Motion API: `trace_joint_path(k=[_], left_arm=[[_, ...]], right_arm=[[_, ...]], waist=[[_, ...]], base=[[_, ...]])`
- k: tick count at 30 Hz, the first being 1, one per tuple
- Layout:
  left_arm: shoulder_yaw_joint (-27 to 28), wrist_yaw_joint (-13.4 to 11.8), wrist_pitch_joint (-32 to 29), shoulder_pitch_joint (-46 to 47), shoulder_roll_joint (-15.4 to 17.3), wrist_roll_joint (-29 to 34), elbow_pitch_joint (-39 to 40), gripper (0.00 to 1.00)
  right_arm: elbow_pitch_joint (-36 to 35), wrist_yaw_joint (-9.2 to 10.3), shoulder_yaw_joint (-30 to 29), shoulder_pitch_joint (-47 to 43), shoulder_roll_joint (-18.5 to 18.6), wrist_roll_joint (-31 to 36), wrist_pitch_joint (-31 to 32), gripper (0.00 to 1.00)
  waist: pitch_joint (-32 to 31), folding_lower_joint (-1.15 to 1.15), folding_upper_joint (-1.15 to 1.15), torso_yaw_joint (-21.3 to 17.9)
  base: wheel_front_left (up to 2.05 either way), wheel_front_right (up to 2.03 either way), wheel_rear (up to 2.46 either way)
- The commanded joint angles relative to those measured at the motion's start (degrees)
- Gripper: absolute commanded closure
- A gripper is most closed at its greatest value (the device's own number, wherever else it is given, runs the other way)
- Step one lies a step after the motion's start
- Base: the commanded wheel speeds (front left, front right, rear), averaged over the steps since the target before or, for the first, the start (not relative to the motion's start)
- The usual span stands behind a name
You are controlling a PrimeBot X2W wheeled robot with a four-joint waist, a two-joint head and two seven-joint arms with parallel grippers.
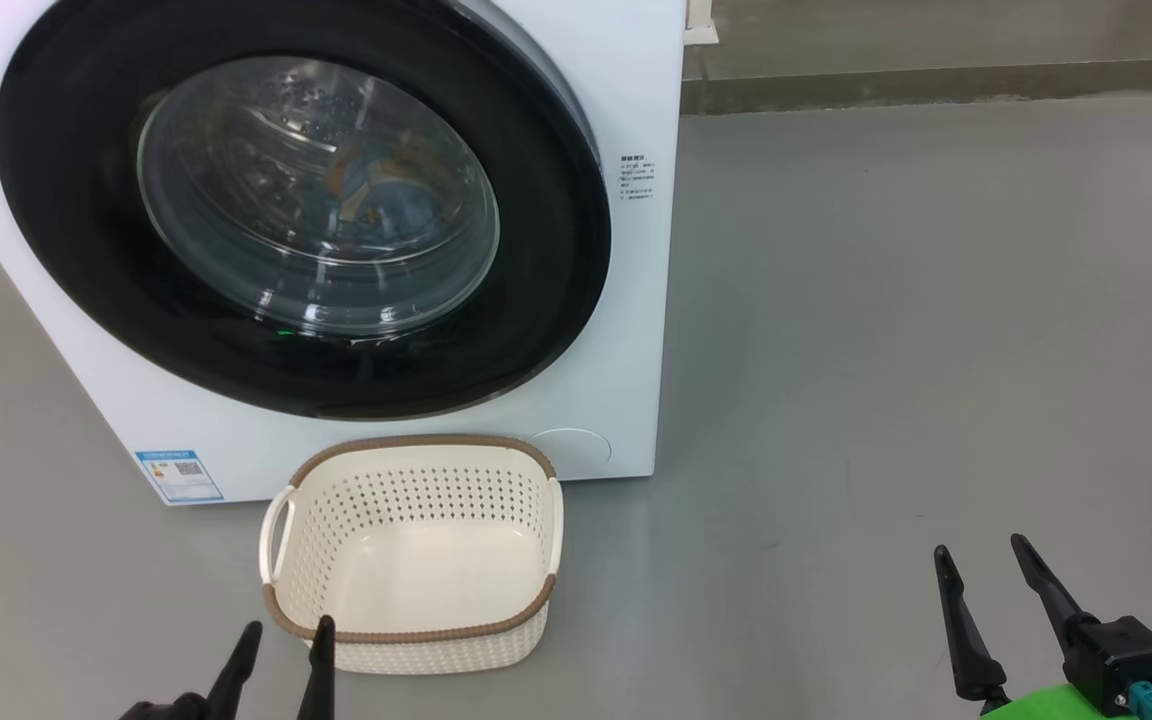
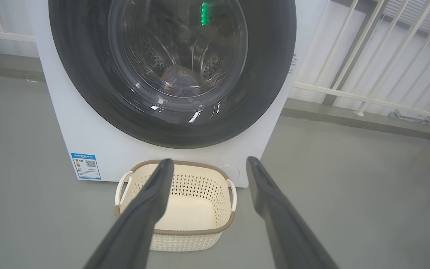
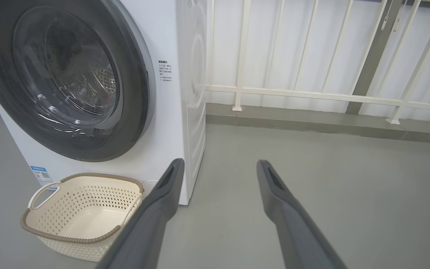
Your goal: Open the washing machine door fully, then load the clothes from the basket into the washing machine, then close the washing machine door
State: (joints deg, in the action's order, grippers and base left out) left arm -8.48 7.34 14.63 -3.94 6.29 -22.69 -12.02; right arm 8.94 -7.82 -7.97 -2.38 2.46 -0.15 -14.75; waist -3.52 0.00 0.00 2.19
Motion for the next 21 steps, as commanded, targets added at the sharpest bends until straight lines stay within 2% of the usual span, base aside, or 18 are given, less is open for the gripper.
trace_joint_path(k=[1, 9, 10, 17, 21], left_arm=[[2.18, 0.14, 0.37, 1.54, 0.55, 0.05, 1.29, 0.00], [2.80, 0.14, 0.37, 1.46, 0.35, 0.36, 2.34, 0.00], [0.77, 0.00, 0.00, 0.00, -0.18, 0.18, 0.86, 1.00], [0.77, -0.03, -0.46, -0.68, -1.31, -1.32, -1.21, 1.00], [1.20, -0.03, -1.08, -0.37, -1.31, -3.67, -1.20, 1.00]], right_arm=[[-1.32, 0.33, 1.54, 1.39, 0.42, 0.05, -0.25, 0.00], [-1.39, 0.33, 1.67, 1.41, 0.42, 0.10, -0.25, 0.00], [0.00, 0.00, 0.05, 0.01, -0.01, -0.01, 0.01, 1.00], [3.40, -0.03, -0.36, -0.08, -0.46, -1.69, 0.77, 1.00], [3.48, -0.01, -0.37, 0.23, -0.44, -4.74, 1.63, 1.00]], waist=[[0.06, 0.00, 0.00, 0.06], [0.23, 0.00, 0.00, 0.25], [0.24, 0.00, 0.00, 0.24], [0.30, -0.01, 0.00, 0.26], [0.31, -0.13, 0.00, 0.13]], base=[[0.00, 0.00, 0.00], [0.00, 0.00, 0.00], [0.00, 0.00, 0.00], [0.00, 0.00, 0.00], [0.00, 0.00, 0.00]])
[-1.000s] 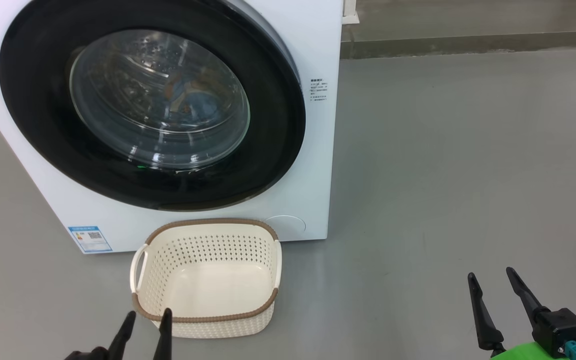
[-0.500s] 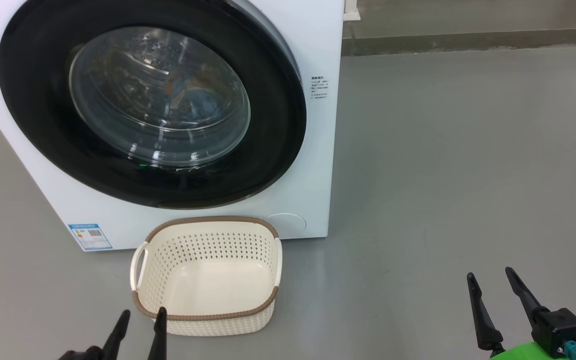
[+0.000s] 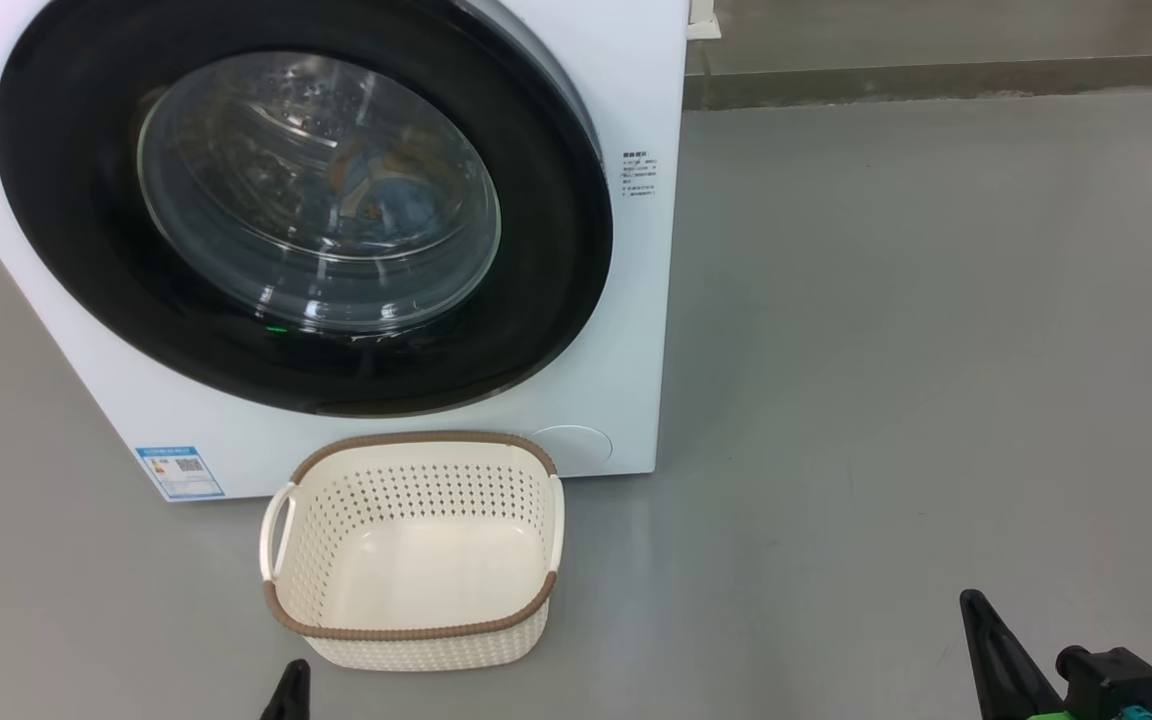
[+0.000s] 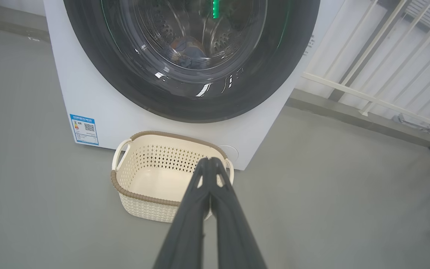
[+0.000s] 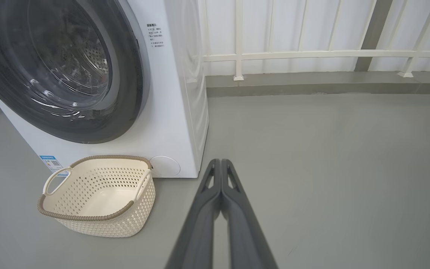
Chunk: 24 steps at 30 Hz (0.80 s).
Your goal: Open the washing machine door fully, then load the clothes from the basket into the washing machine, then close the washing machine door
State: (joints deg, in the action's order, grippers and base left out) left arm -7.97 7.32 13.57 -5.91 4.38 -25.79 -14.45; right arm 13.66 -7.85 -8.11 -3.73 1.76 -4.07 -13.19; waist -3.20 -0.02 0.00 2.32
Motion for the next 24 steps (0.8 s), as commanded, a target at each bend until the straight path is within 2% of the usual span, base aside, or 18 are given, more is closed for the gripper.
trace_joint_path(k=[1, 5, 24], left_arm=[[0.80, 0.00, -0.19, 1.67, 0.60, -1.14, 1.24, 1.00], [1.19, 0.00, -0.81, 2.04, 0.58, -3.41, 1.17, 1.00], [3.25, 0.04, -3.97, 3.85, 0.43, -14.73, 0.98, 1.00]], right_arm=[[-1.28, 0.02, -0.17, 1.60, 0.26, -1.58, 0.21, 1.00], [-1.34, 0.03, 0.07, 1.75, 0.29, -4.57, 0.71, 1.00], [-1.23, 0.09, 0.55, 3.05, 0.44, -19.33, 3.85, 1.00]], waist=[[0.01, -0.10, 0.00, -0.03], [0.23, 0.01, 0.00, -0.11], [0.81, 0.02, 0.00, -0.49]], base=[[0.00, 0.00, 0.00], [0.00, 0.00, 0.00], [0.00, 0.00, 0.00]])
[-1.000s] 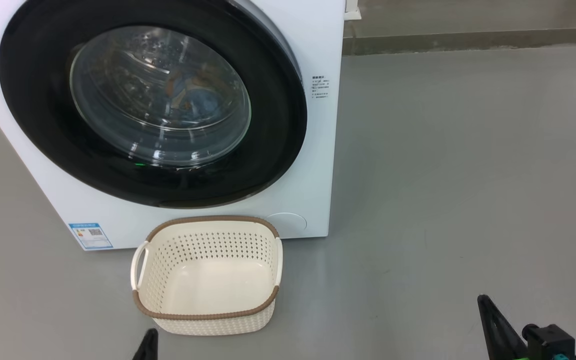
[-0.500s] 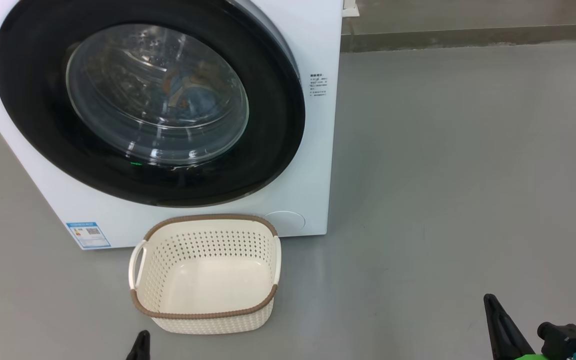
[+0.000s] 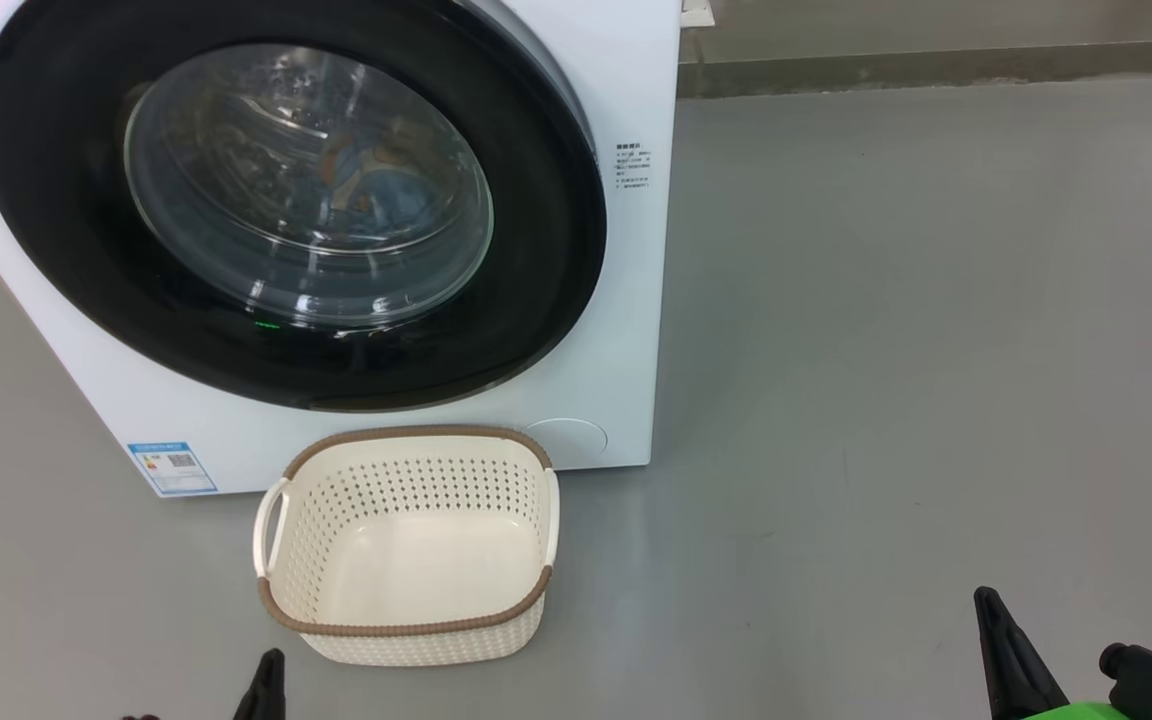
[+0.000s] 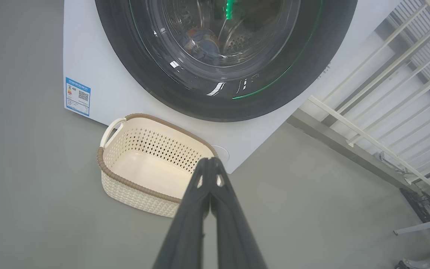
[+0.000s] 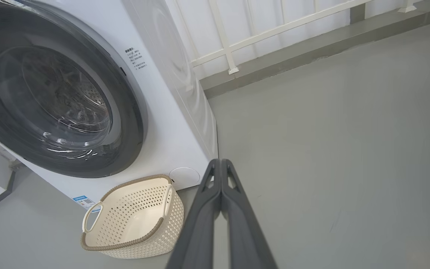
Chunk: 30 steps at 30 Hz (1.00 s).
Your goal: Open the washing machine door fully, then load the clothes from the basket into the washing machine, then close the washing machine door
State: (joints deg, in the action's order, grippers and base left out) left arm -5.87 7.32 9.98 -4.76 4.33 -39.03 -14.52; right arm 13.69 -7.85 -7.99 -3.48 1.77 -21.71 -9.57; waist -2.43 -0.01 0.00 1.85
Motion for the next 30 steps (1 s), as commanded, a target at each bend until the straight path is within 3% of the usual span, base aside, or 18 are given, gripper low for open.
trace_joint_path(k=[1, 30], left_arm=[[1.26, 0.04, -0.54, 2.78, 0.46, -2.06, 1.04, 1.00], [4.34, 0.08, -5.13, 5.22, 0.09, -17.77, 0.90, 1.00]], right_arm=[[-1.25, 0.09, 0.44, 2.87, 0.43, -2.42, 0.40, 1.00], [-0.78, 0.18, 0.75, 4.92, 0.64, -23.03, 5.14, 1.00]], waist=[[0.06, 0.01, 0.00, -0.04], [0.83, 0.01, 0.00, -0.59]], base=[[0.00, 0.00, 0.00], [0.00, 0.00, 0.00]])
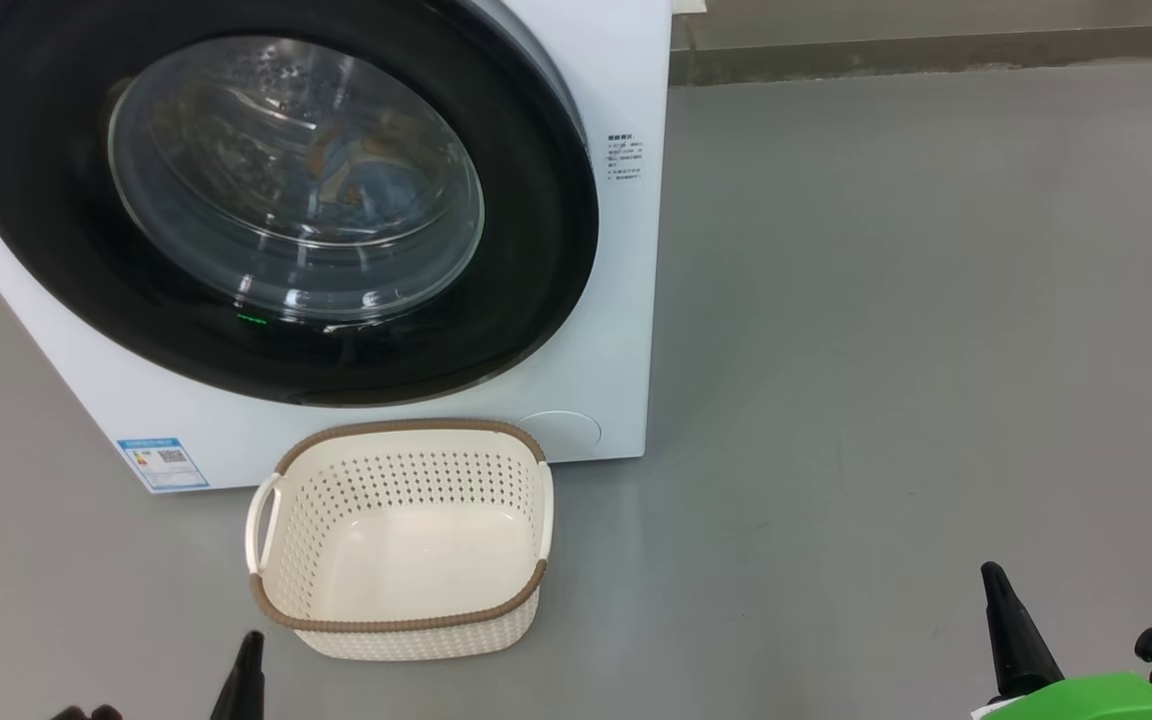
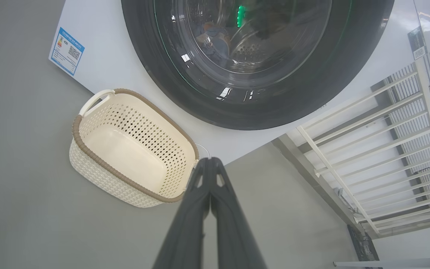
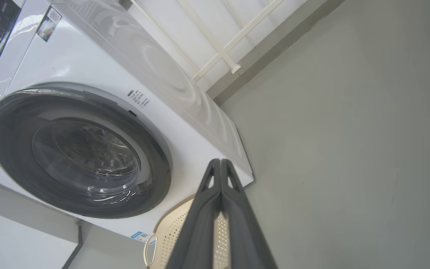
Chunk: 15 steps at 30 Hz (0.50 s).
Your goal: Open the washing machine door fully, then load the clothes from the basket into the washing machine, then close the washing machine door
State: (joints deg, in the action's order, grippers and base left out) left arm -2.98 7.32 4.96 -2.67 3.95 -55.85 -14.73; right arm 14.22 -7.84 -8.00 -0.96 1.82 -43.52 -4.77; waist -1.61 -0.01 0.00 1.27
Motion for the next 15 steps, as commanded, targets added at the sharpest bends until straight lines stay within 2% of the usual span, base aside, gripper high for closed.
trace_joint_path(k=[1, 15], left_arm=[[1.57, 0.08, -0.28, 3.22, 0.46, -1.51, 1.10, 1.00], [3.17, 0.10, -2.62, 4.45, 0.23, -9.29, 1.01, 1.00]], right_arm=[[-1.29, 0.17, 0.77, 2.47, 0.60, -1.95, 0.51, 1.00], [-1.05, 0.21, 0.93, 3.50, 0.70, -12.23, 2.88, 1.00]], waist=[[0.04, 0.01, 0.00, -0.03], [0.42, 0.01, 0.00, -0.30]], base=[[0.00, 0.00, 0.00], [0.00, 0.00, 0.00]])
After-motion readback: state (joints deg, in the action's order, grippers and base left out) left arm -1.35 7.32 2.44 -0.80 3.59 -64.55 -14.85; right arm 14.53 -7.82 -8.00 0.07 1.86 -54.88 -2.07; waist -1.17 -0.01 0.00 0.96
